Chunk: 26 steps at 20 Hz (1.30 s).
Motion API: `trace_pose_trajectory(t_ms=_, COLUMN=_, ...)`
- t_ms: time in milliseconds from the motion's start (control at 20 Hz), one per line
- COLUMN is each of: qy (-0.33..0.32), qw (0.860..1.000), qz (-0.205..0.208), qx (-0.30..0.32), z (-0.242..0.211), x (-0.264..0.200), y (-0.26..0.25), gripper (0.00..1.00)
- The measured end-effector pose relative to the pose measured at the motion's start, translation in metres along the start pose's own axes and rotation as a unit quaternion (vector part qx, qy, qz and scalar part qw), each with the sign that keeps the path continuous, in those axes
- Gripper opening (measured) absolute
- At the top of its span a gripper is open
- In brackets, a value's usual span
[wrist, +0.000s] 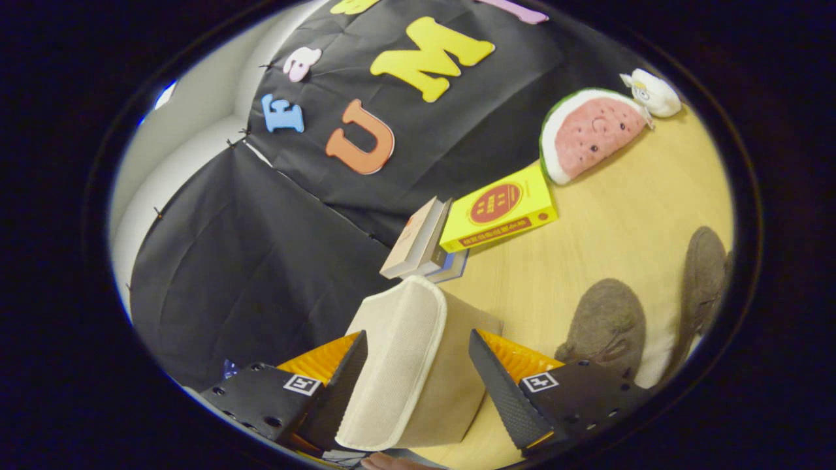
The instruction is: Open the storage box then place both shoes into the box .Put the left shoe in first, then the right shoe, with the right side of both shoes facing outward in a uniform manner.
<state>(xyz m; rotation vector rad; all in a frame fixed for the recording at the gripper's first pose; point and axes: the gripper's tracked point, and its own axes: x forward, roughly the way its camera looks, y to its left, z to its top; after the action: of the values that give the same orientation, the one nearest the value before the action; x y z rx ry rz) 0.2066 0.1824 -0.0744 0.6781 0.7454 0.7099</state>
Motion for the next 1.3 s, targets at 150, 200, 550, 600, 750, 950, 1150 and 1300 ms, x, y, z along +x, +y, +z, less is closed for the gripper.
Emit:
trace_pose_trajectory(t_ms=150, qy=0.047, qw=0.998, qz=0.035, qx=0.015, z=-0.020, x=0.020, y=0.002, gripper=0.95)
trace_pose_trajectory(t_ms=200, qy=0.057, qw=0.997, qz=0.052, qx=0.019, z=-0.022, x=0.023, y=0.007, gripper=0.95)
trace_pose_trajectory(t_ms=550, qy=0.106, qw=0.987, qz=0.096, qx=0.077, z=-0.029, x=0.026, y=0.015, gripper=0.67)
trace_pose_trajectory(t_ms=600, qy=0.108, qw=0.986, qz=0.096, qx=0.081, z=-0.027, x=0.022, y=0.015, gripper=0.63)
trace_pose_trajectory(t_ms=750, qy=0.111, qw=0.986, qz=0.087, qx=0.088, z=-0.022, x=0.016, y=0.012, gripper=0.50)
trace_pose_trajectory(t_ms=950, qy=0.095, qw=0.985, qz=0.101, qx=0.103, z=-0.006, x=0.005, y=0.027, gripper=0.18)
trace_pose_trajectory(t_ms=1150, qy=0.090, qw=0.987, qz=0.102, qx=0.079, z=0.006, x=-0.006, y=0.057, gripper=0.04)
trace_pose_trajectory(t_ms=1300, qy=0.080, qw=0.989, qz=0.108, qx=0.069, z=0.017, x=-0.006, y=0.090, gripper=0.05)
